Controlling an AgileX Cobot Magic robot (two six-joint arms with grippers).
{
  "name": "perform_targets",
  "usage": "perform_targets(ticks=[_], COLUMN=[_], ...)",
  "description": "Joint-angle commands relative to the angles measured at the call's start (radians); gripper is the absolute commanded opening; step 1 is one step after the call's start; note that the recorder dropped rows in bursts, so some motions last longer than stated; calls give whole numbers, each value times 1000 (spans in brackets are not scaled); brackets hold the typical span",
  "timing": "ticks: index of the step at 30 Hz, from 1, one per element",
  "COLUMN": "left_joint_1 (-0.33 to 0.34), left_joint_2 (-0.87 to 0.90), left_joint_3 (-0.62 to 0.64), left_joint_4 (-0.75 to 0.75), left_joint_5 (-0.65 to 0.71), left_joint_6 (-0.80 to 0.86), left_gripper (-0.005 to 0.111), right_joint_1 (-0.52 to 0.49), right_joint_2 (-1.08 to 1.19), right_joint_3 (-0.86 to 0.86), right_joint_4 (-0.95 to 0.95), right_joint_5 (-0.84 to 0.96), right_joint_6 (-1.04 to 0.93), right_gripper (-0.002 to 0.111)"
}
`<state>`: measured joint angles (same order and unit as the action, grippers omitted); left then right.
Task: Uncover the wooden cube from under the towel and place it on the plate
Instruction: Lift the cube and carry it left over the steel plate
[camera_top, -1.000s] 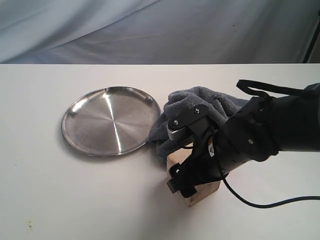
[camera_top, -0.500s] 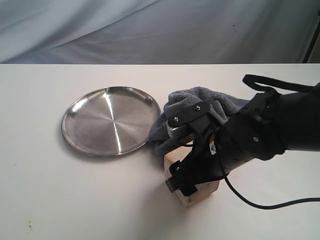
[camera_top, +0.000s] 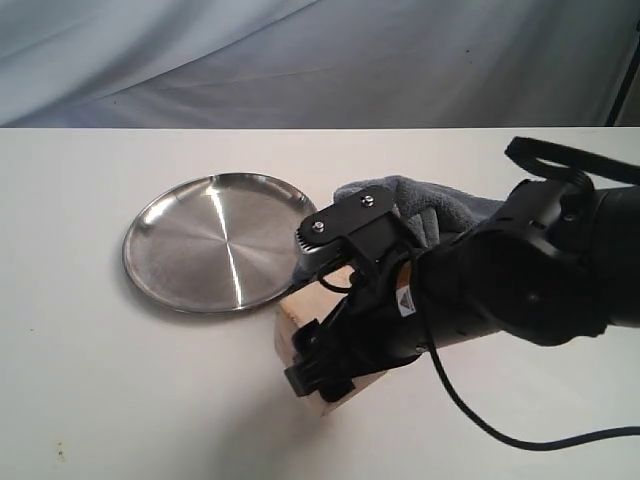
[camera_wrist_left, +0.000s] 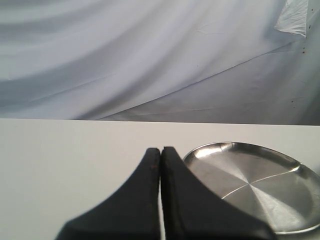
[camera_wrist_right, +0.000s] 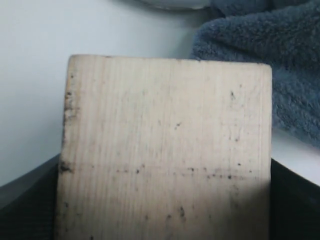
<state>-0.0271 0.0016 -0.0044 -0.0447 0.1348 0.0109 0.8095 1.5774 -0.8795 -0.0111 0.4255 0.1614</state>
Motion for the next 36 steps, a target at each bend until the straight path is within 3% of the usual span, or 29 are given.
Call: perform_targets(ticks=[1,11,24,36], left_joint_1=[-1,-1,-1,-1], left_joint_2=[-2,-2,-2,-2], left_joint_3=[4,4,4,4], left_joint_4=[1,1,1,1], left_joint_5=[-2,-2,-2,-2], left_joint_6=[-3,-3,-3,-3], left_gripper=[1,1,1,1], right_joint_1=[50,64,-8,-45], right_joint_2=[-13,146,521,688], right_joint_3=[-8,-311,-779,-1006], right_joint_4=[41,31,-13,-54], right_joint_5=[-166,-114,76,236], right_joint_6=[5,-11,-22,-3], right_gripper=[68,67,67,63])
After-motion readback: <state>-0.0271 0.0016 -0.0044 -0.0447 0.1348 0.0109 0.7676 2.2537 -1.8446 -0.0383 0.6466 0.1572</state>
